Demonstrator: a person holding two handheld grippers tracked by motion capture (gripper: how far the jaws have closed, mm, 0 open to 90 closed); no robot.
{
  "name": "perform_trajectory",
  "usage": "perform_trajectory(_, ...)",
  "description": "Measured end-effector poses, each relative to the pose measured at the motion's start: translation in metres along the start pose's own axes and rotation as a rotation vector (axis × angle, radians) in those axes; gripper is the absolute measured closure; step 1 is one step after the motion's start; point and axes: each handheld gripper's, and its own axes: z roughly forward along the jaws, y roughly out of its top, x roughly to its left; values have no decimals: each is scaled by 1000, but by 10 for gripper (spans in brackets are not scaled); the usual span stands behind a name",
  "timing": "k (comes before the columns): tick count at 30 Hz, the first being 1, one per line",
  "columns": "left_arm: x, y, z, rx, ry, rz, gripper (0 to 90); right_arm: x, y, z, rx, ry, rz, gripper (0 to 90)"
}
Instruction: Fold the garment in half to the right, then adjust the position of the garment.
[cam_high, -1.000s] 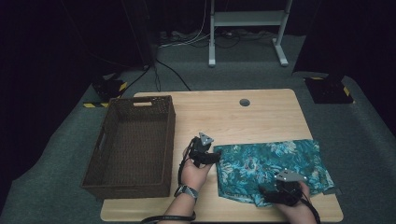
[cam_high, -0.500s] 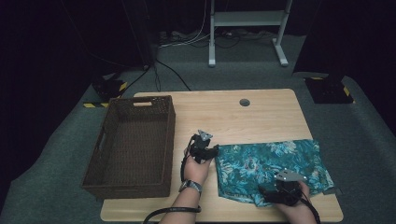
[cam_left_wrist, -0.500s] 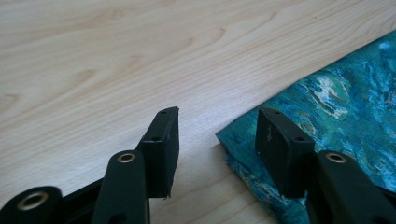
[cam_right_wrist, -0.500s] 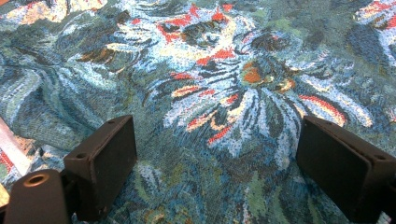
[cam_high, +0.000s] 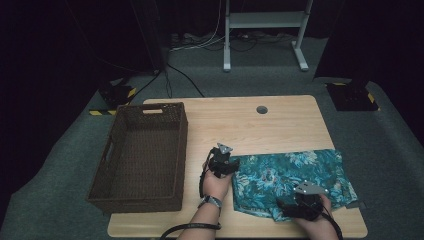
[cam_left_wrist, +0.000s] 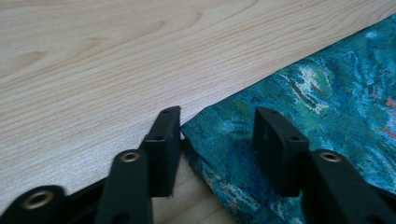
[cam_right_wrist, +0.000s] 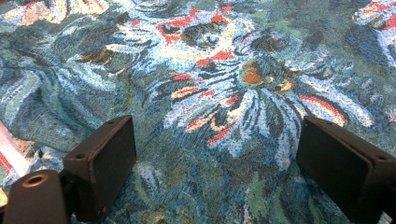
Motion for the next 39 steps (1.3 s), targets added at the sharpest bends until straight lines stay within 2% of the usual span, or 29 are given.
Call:
perform_trajectory(1, -3, -2, 0, -6, 30, 16, 590, 1, 1, 0, 5, -5, 3, 127)
perform_trajectory(4, -3, -4, -1, -17, 30, 10, 672, 3, 2, -1, 5, -10, 7, 141)
perform_trajectory(5, -2, -7, -2, -37, 22, 0, 699, 7, 4, -4, -16, -17, -6, 146)
perform_trajectory(6, -2, -7, -2, -37, 22, 0, 735, 11, 4, -5, -30, -14, -15, 150)
perform_trajectory(9, -2, -8, -2, -38, 23, -7, 752, 23, 7, -11, -62, 4, -38, 157)
perform_trajectory(10, -2, -8, -2, -38, 23, -7, 757, 23, 7, -11, -62, 4, -38, 157)
perform_trajectory(11, -2, -8, -2, -38, 25, -8, 760, 33, 10, -15, -92, 36, -19, 163)
perform_trajectory(12, -3, -8, -2, -39, 28, -6, 760, 33, 10, -15, -92, 36, -19, 163)
perform_trajectory(15, -2, -8, -2, -38, 22, -9, 775, 59, 18, -15, -115, 67, -44, 189)
perform_trajectory(17, 0, -8, -3, -36, 13, -20, 781, 69, 21, -11, -112, 81, -42, 202)
perform_trajectory(18, 0, -8, -3, -36, 13, -20, 783, 69, 21, -11, -112, 81, -42, 202)
perform_trajectory(19, 0, -8, -3, -38, 14, -22, 784, 78, 23, -3, -99, 87, -34, 215)
perform_trajectory(20, 0, -8, -3, -38, 14, -22, 784, 78, 23, -3, -99, 87, -34, 215)
perform_trajectory(22, 0, -8, -3, -38, 15, -22, 784, 90, 26, 7, -87, 93, -41, 248)
perform_trajectory(25, -1, -8, -3, -38, 16, -19, 784, 97, 28, 12, -87, 104, -47, 284)
perform_trajectory(27, -1, -8, -3, -39, 19, -17, 784, 105, 31, 16, -89, 117, -76, 335)
perform_trajectory(28, -2, -8, -3, -39, 22, -12, 784, 114, 34, 20, -87, 124, -97, 379)
perform_trajectory(29, -2, -8, -3, -39, 22, -12, 784, 114, 34, 20, -87, 124, -97, 379)
perform_trajectory(32, -2, -8, -3, -39, 24, -13, 785, 129, 36, 27, -79, 135, -131, 425)
perform_trajectory(36, -2, -8, -2, -40, 26, -13, 788, 137, 38, 35, -60, 133, -152, 436)
perform_trajectory(39, -2, -8, -3, -39, 21, -13, 799, 138, 38, 38, -49, 136, -148, 433)
